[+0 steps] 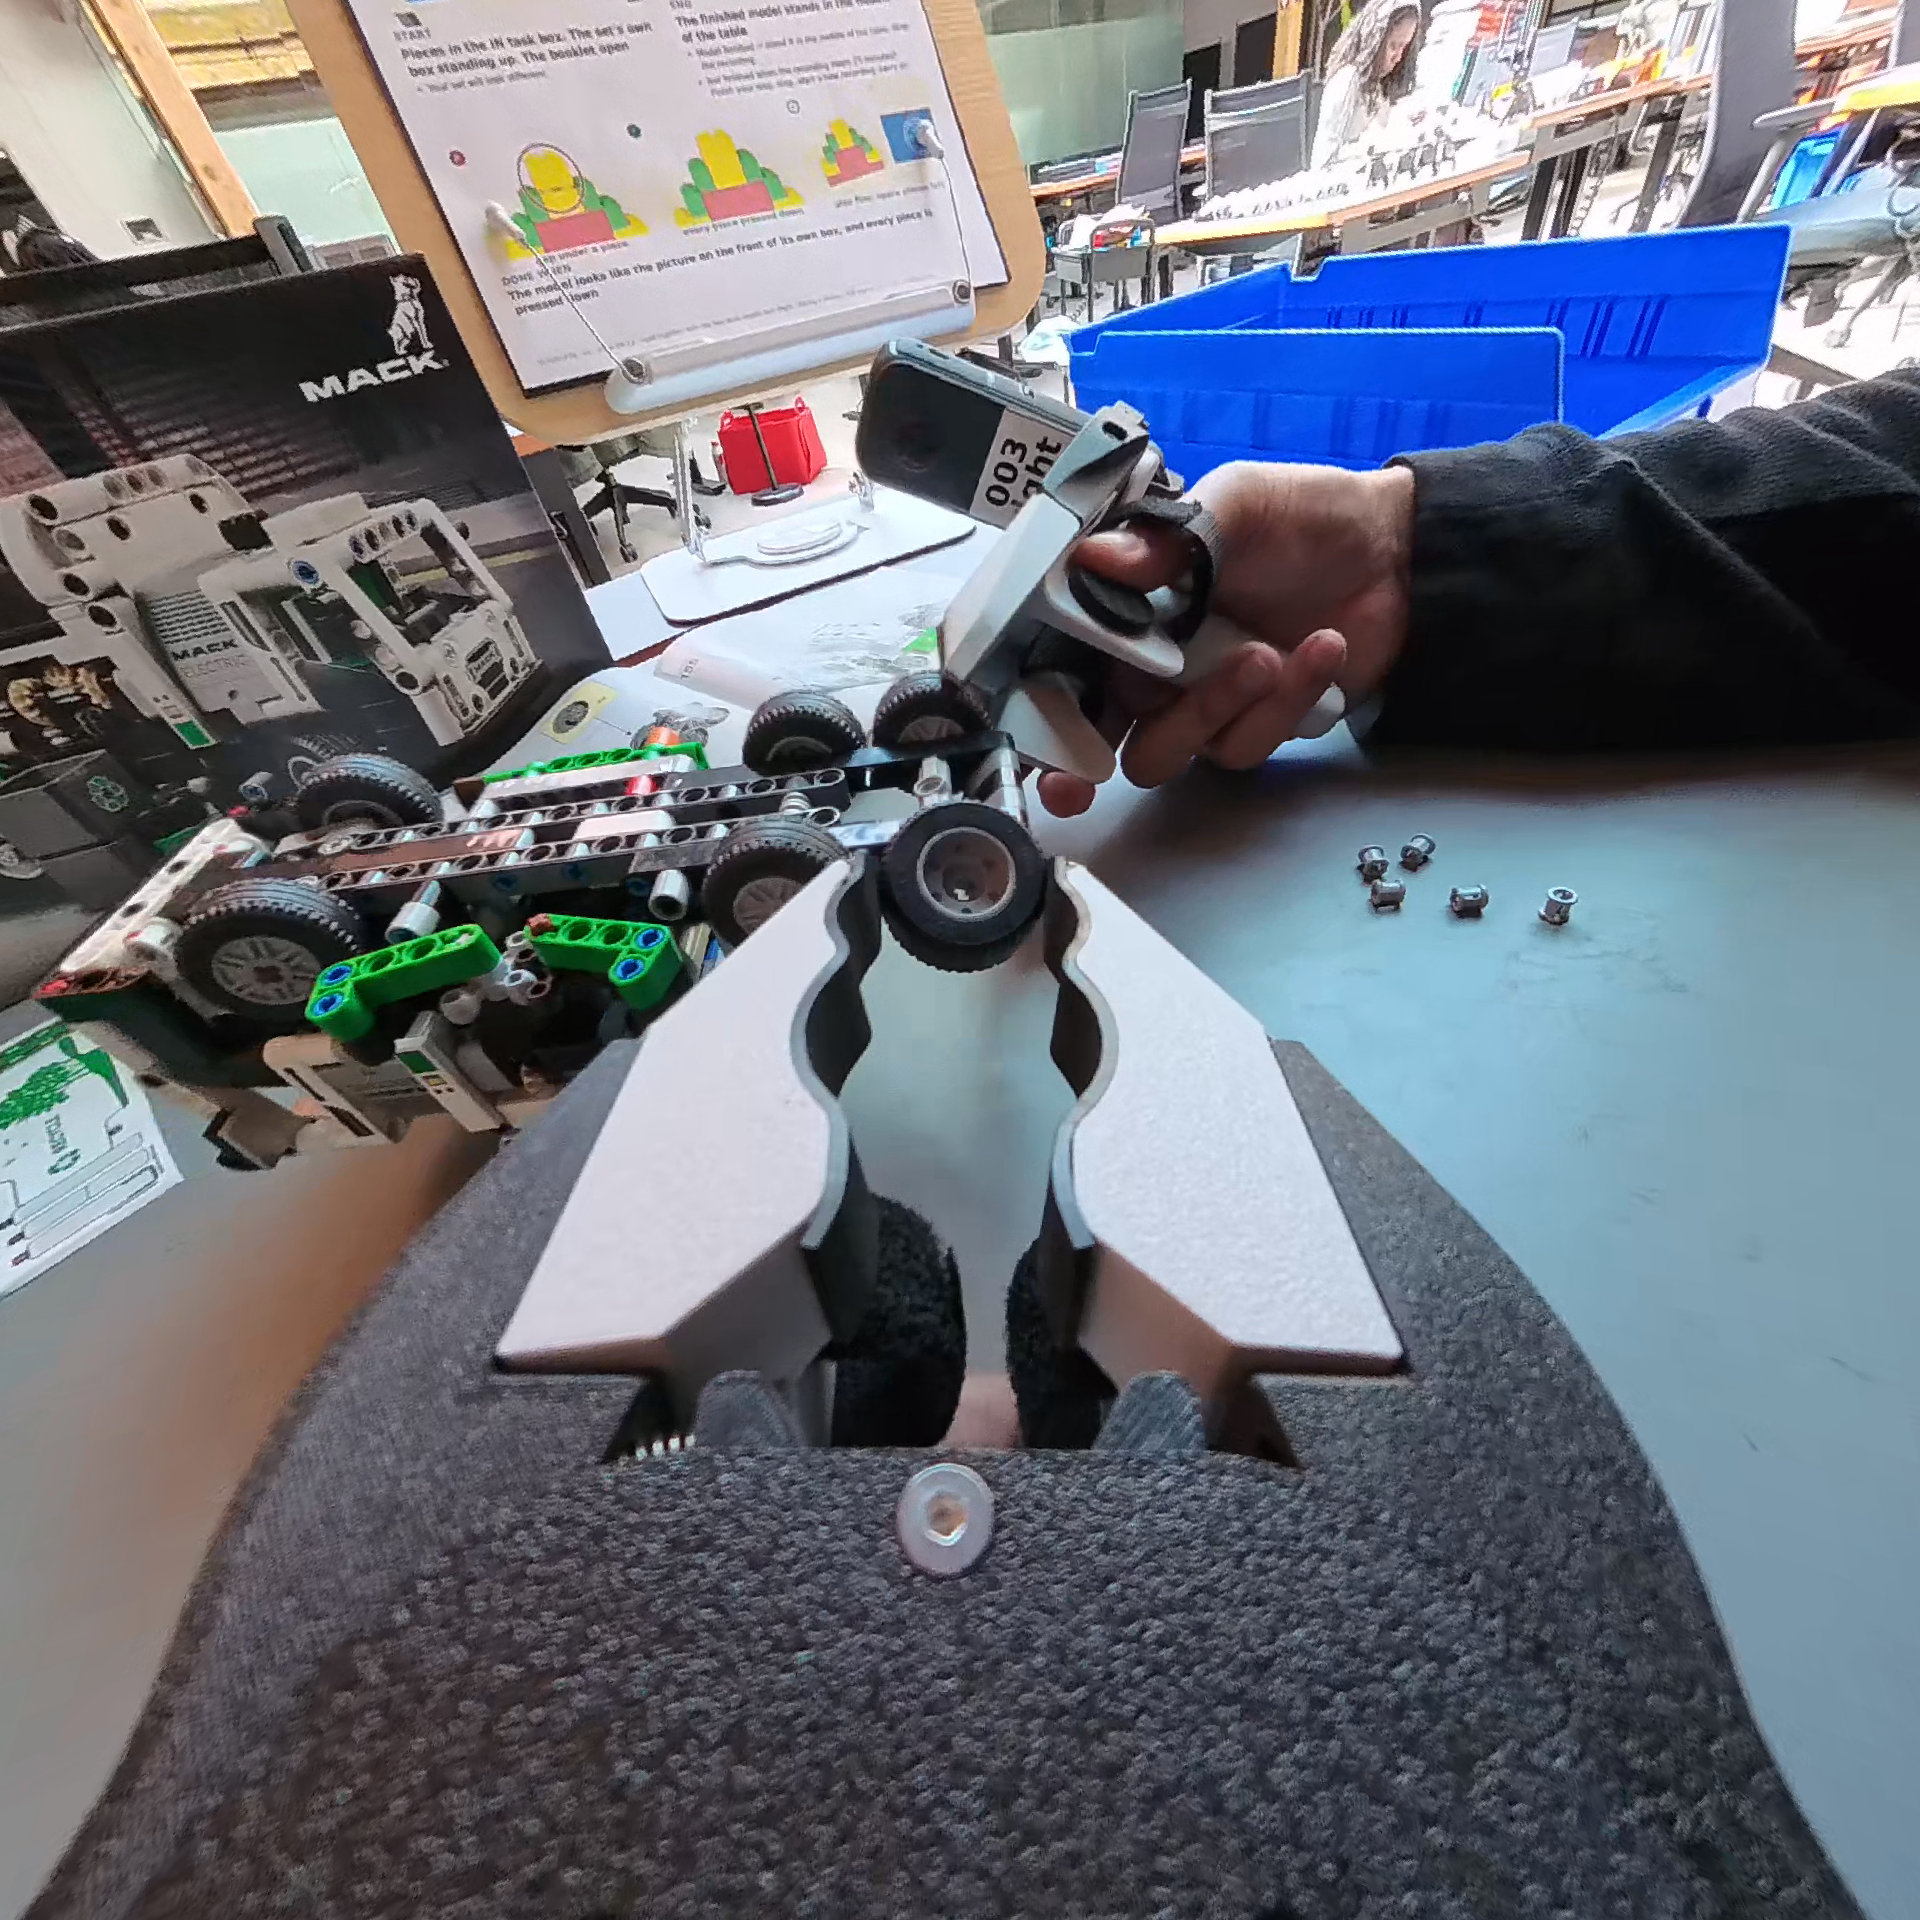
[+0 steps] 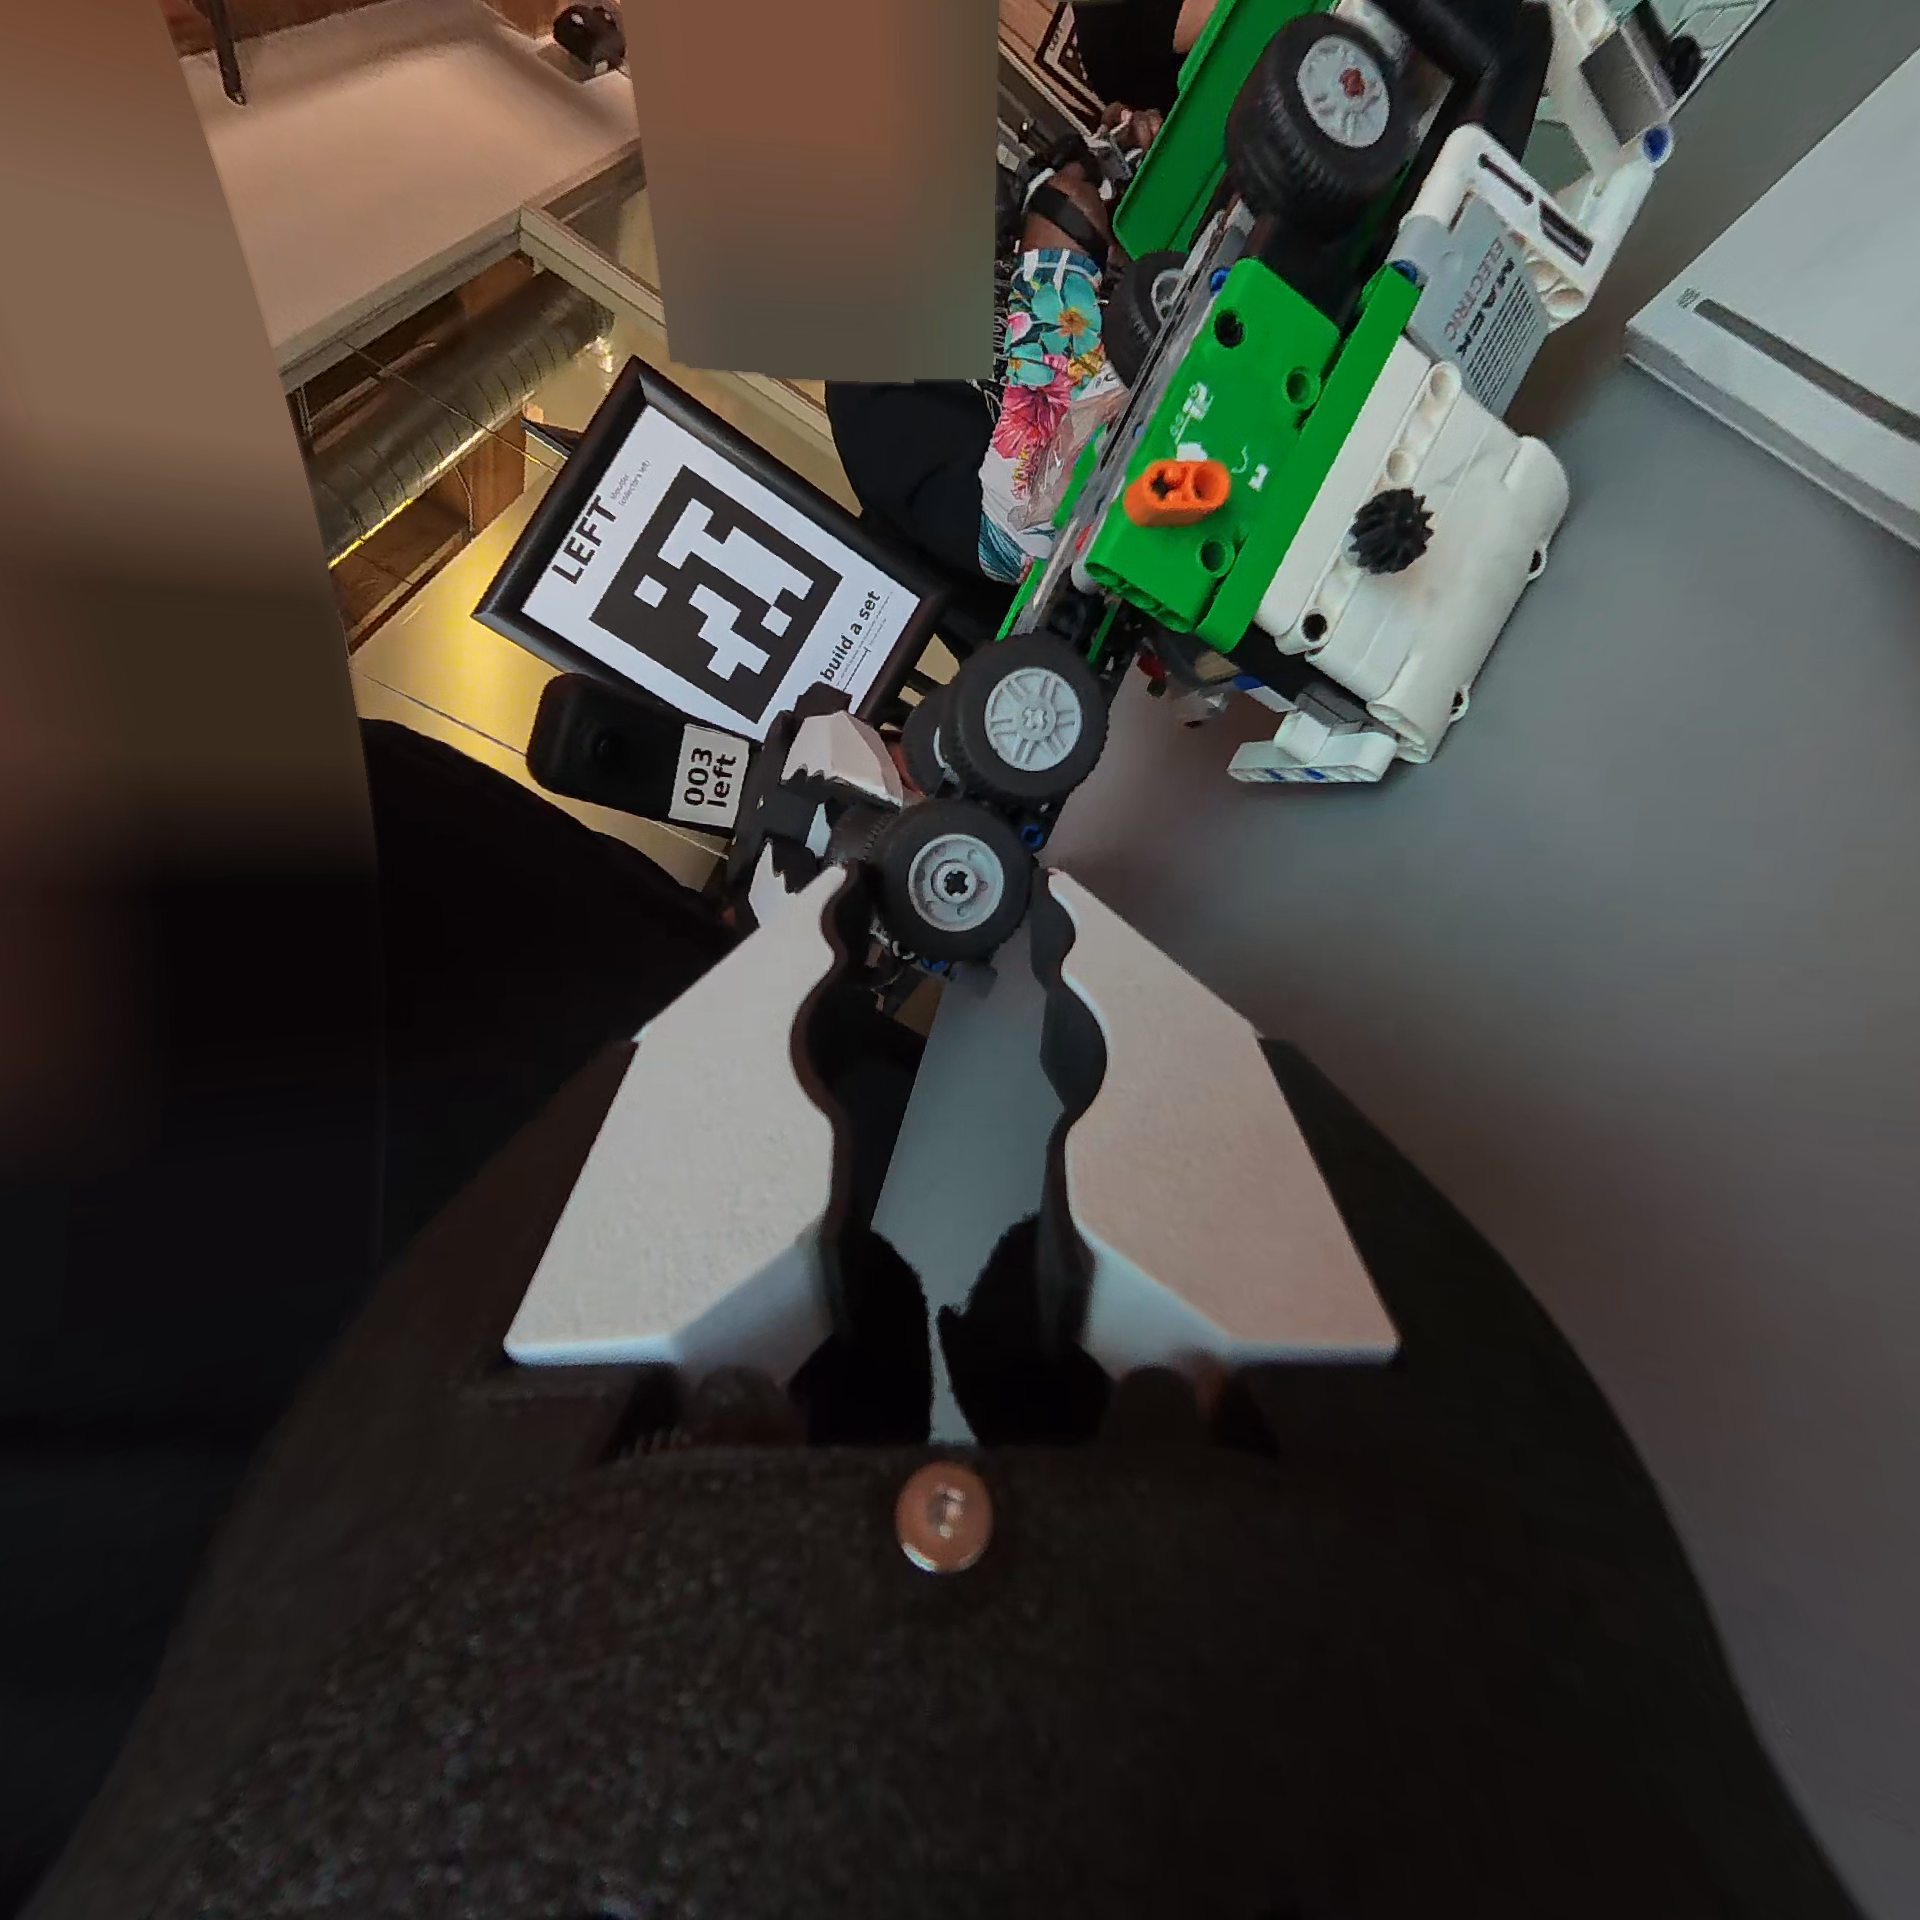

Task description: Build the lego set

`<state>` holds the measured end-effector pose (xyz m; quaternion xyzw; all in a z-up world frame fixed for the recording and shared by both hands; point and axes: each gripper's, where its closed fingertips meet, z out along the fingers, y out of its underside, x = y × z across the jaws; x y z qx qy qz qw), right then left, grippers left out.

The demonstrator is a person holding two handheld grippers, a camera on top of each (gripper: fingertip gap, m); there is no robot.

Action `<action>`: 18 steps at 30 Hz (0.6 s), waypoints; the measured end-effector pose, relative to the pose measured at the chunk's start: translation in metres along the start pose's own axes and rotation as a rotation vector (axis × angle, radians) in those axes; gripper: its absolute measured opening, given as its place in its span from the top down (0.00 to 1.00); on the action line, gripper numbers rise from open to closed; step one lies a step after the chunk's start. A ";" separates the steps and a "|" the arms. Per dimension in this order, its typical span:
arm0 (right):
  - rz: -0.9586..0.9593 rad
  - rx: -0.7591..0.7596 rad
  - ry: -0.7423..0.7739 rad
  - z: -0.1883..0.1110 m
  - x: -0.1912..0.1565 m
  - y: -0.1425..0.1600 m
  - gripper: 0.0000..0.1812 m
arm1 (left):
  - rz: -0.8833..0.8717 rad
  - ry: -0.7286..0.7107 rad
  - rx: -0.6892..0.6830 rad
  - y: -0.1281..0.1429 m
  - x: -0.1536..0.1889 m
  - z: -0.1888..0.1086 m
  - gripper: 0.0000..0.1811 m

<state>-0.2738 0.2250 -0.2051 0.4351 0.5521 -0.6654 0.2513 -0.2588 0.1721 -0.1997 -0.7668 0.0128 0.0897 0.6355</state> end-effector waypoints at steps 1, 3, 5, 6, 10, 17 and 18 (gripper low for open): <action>0.000 -0.003 0.001 0.000 0.000 0.000 0.84 | 0.007 0.000 -0.002 0.000 0.000 0.000 0.84; 0.011 -0.004 -0.004 0.001 0.000 0.001 0.84 | 0.023 0.002 -0.008 0.001 0.000 -0.001 0.84; 0.028 0.000 -0.012 0.000 0.000 0.001 0.84 | 0.038 0.005 -0.012 0.002 0.000 0.000 0.84; 0.034 0.001 -0.014 0.000 0.000 0.000 0.84 | 0.041 0.004 -0.013 0.002 0.000 0.000 0.83; 0.051 0.018 -0.019 -0.002 0.001 -0.002 0.84 | 0.046 0.014 -0.061 0.010 -0.002 0.001 0.83; 0.031 -0.003 -0.016 0.001 0.000 0.001 0.84 | 0.044 0.034 -0.090 0.016 -0.006 -0.002 0.83; 0.026 -0.002 -0.014 0.001 -0.001 0.001 0.84 | 0.051 0.043 -0.072 0.014 -0.004 -0.003 0.84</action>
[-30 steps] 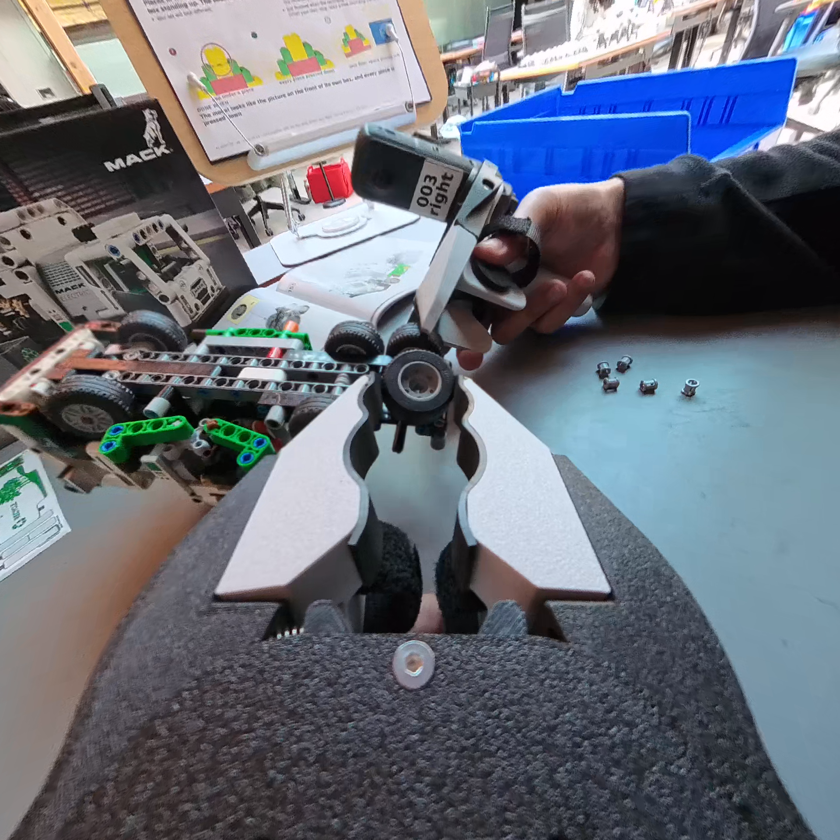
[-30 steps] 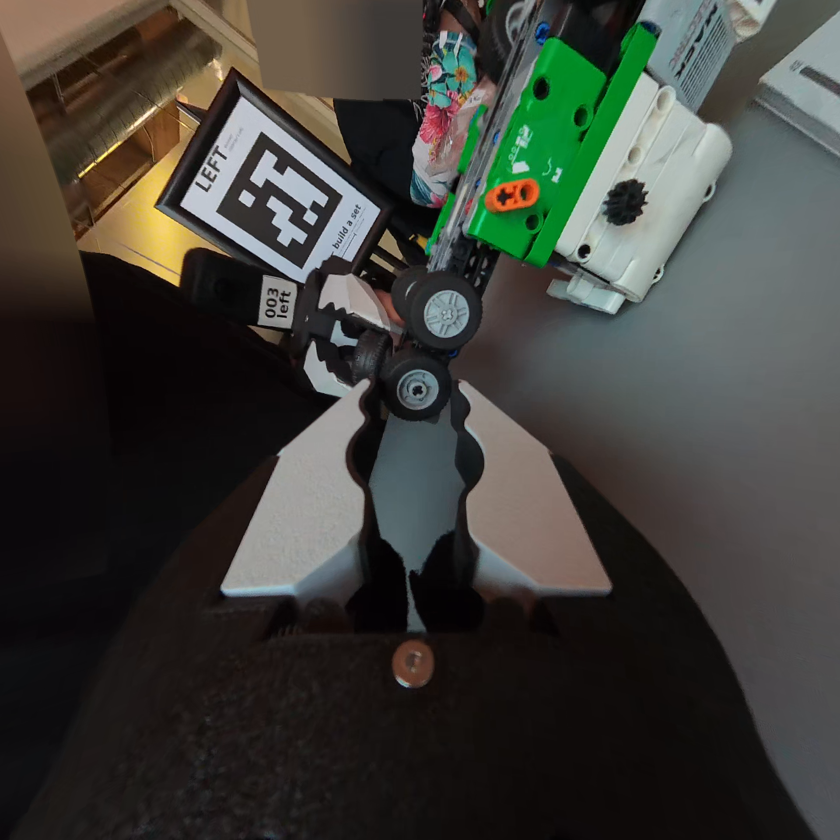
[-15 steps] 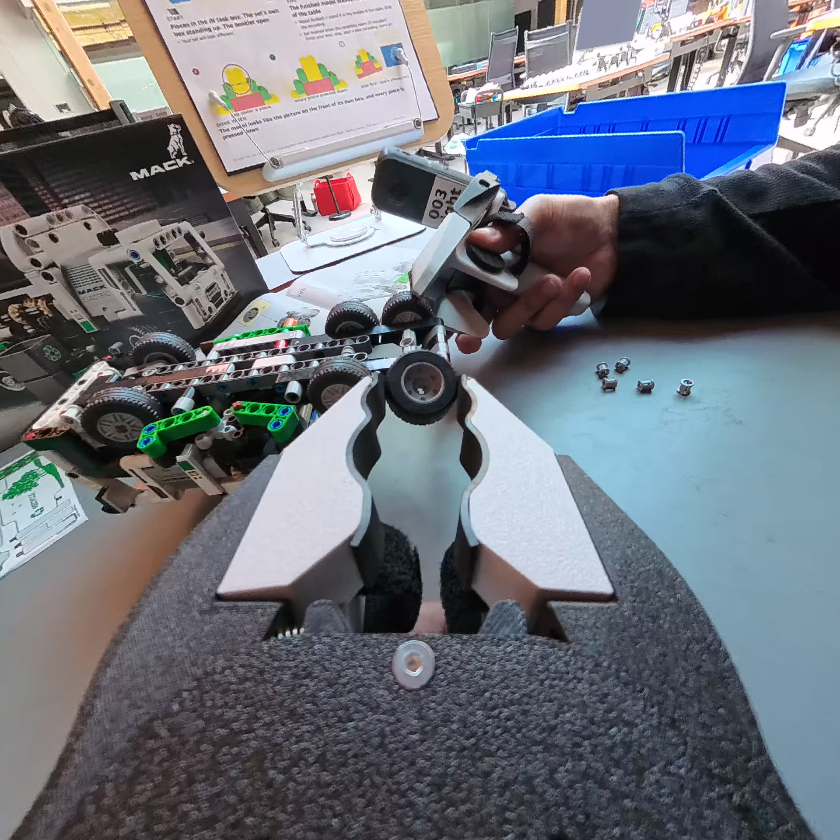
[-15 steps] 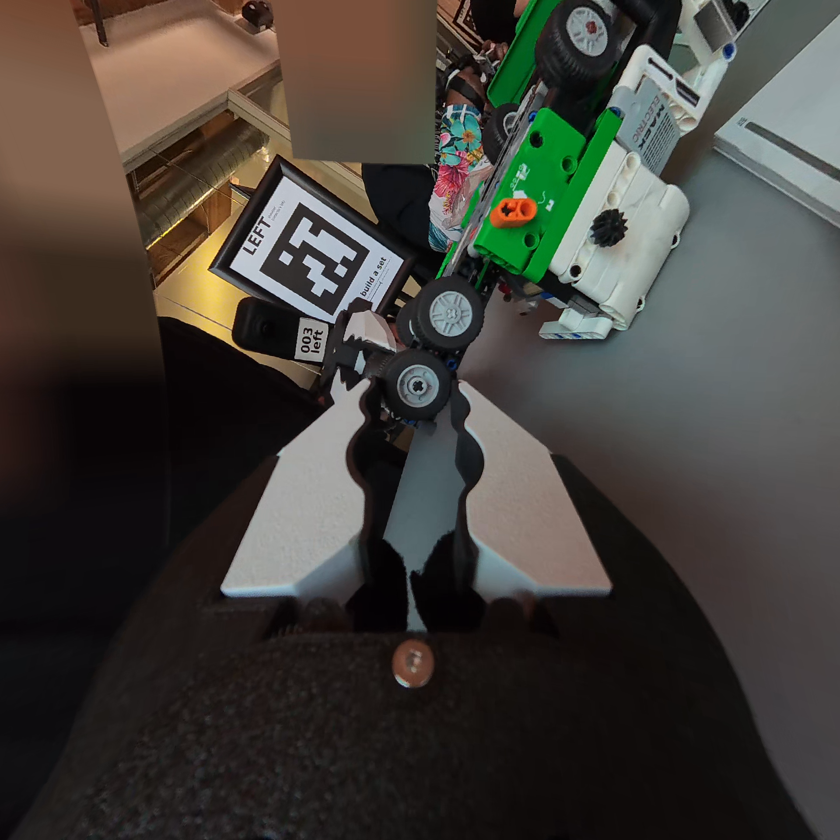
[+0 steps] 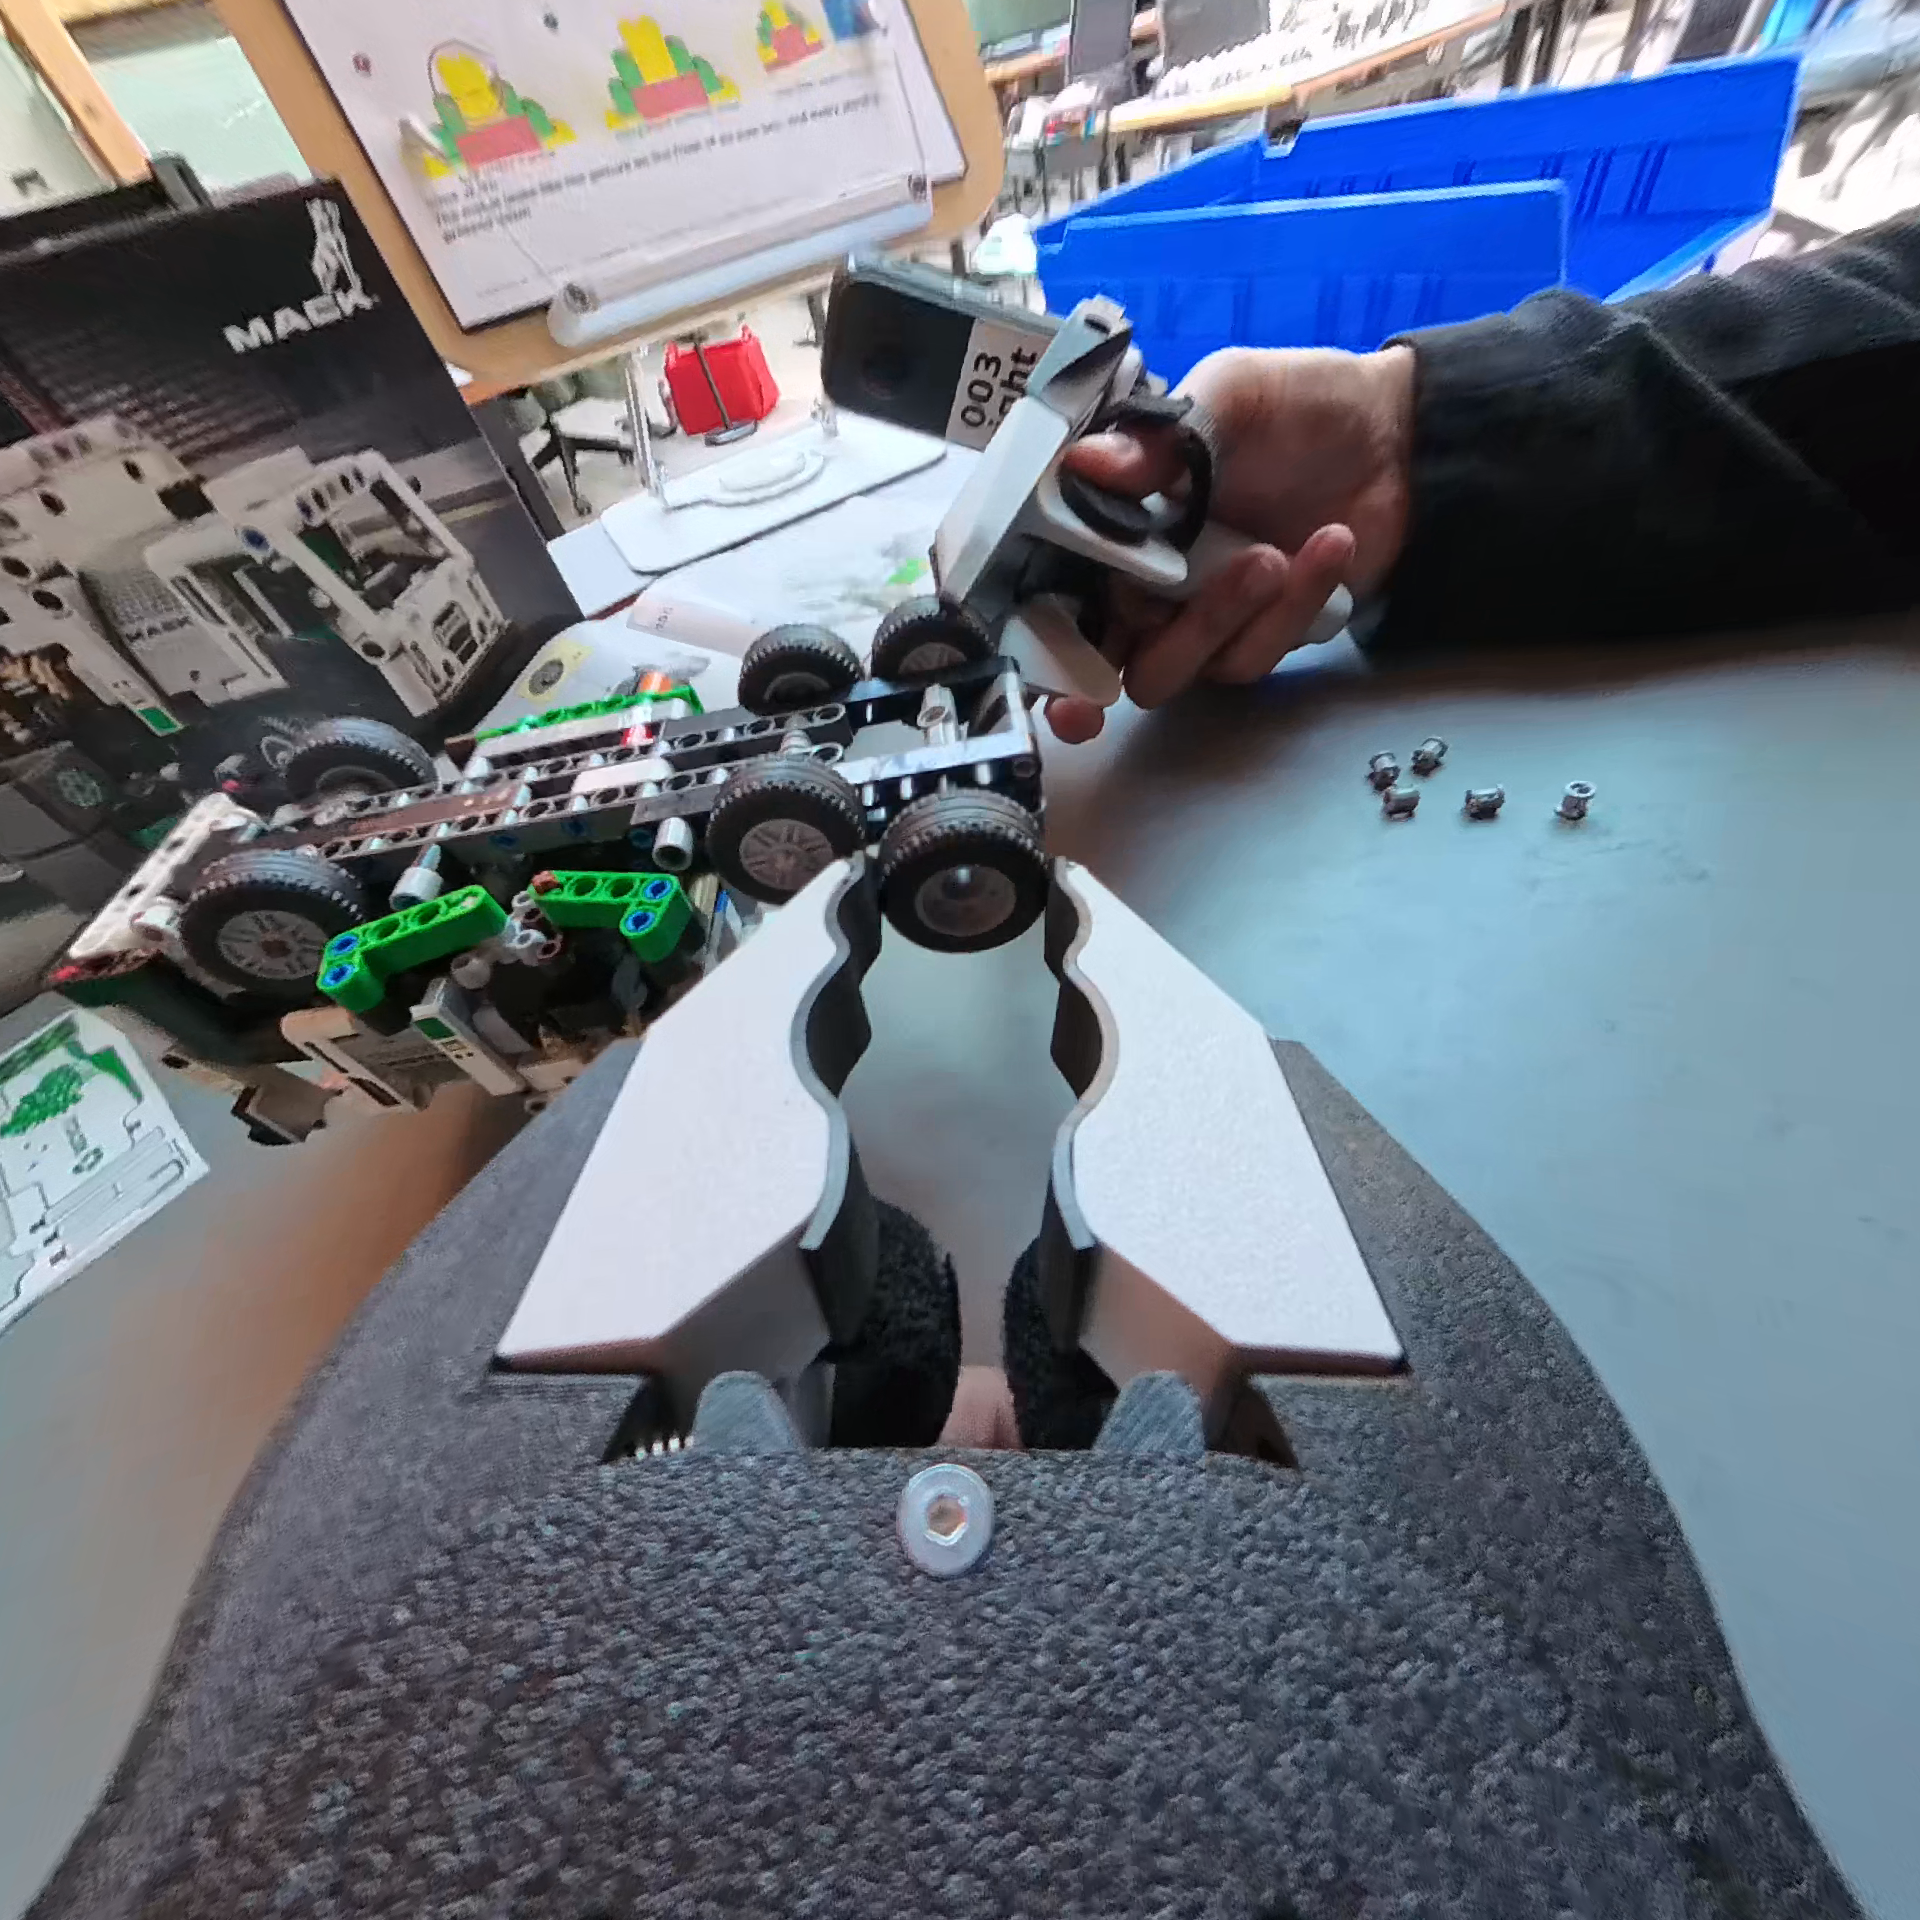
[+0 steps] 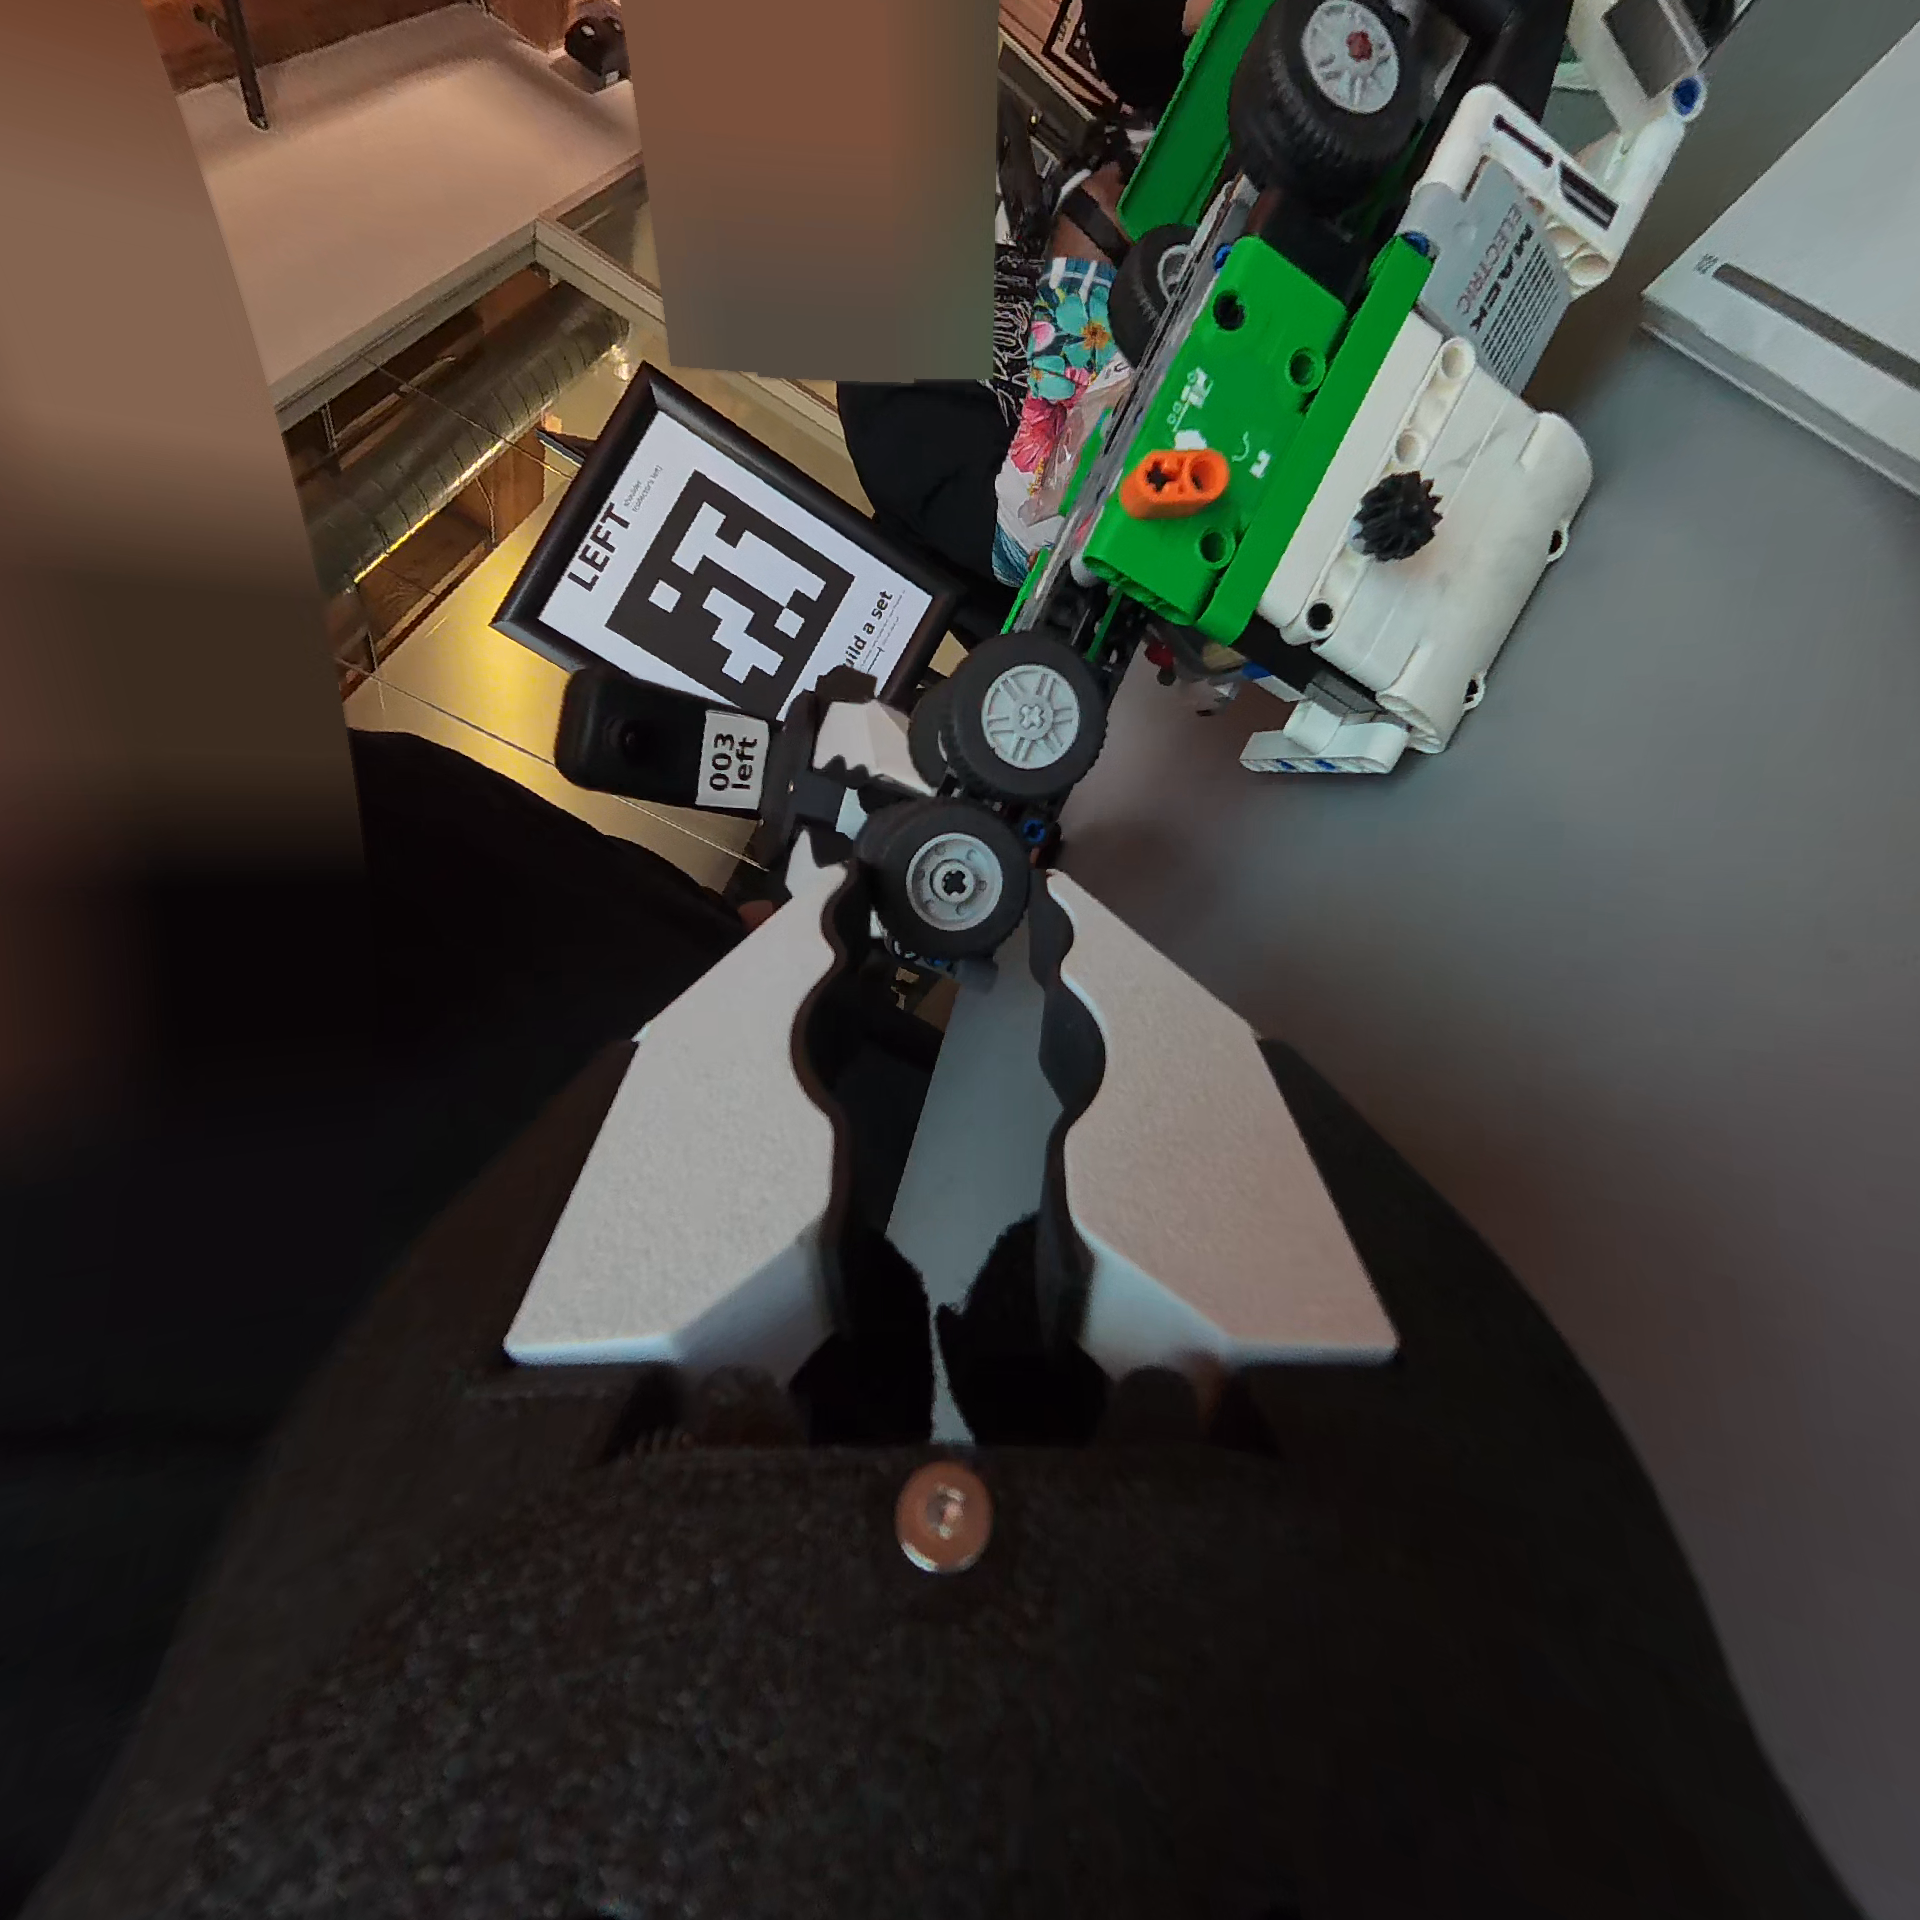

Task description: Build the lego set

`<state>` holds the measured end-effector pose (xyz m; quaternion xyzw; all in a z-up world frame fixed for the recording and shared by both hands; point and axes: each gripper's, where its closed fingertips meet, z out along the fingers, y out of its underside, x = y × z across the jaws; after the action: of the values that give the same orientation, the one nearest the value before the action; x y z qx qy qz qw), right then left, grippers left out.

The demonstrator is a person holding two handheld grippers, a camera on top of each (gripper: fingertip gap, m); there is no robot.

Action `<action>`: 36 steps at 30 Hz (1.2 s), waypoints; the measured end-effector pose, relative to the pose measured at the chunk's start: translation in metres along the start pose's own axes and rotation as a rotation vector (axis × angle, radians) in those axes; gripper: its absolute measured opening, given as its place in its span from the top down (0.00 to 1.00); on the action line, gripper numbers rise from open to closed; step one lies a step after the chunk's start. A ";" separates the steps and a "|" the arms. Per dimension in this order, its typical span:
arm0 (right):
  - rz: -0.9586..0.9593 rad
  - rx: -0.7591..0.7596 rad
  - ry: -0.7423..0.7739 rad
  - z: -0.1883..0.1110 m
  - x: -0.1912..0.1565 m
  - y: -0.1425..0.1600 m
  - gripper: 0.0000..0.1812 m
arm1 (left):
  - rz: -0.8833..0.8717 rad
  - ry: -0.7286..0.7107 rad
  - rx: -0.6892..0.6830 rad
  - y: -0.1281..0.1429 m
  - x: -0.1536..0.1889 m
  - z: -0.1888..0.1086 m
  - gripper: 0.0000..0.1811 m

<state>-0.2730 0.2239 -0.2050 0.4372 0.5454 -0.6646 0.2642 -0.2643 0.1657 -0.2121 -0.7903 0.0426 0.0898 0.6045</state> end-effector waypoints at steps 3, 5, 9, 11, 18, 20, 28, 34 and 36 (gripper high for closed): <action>-0.008 -0.015 0.001 0.002 0.000 0.002 0.84 | -0.005 0.007 0.059 -0.008 0.000 -0.005 0.84; -0.006 -0.015 -0.002 0.002 -0.001 0.002 0.84 | -0.015 0.004 0.056 -0.007 -0.003 -0.004 0.84; 0.011 -0.003 -0.009 0.000 0.000 0.000 0.84 | -0.015 0.013 0.035 -0.004 -0.003 0.000 0.84; 0.013 -0.003 -0.010 0.000 0.000 0.000 0.84 | -0.032 0.026 0.032 -0.004 -0.003 0.000 0.84; 0.023 0.001 -0.014 -0.002 0.001 0.000 0.84 | -0.042 0.060 0.010 -0.001 0.000 0.003 0.84; 0.024 0.000 -0.012 -0.002 0.001 0.000 0.84 | -0.044 0.065 0.008 -0.001 0.000 0.003 0.84; 0.019 0.001 -0.008 -0.001 0.001 0.000 0.84 | -0.047 0.066 0.012 -0.001 0.000 0.003 0.84; 0.017 0.009 -0.009 -0.002 0.000 -0.001 0.84 | -0.059 0.044 0.015 -0.002 0.000 0.004 0.84; 0.021 0.013 -0.010 -0.003 0.000 -0.001 0.84 | -0.075 0.049 0.015 -0.003 0.000 0.005 0.84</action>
<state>-0.2735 0.2267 -0.2046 0.4412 0.5351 -0.6673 0.2714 -0.2640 0.1708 -0.2106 -0.7888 0.0284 0.0475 0.6121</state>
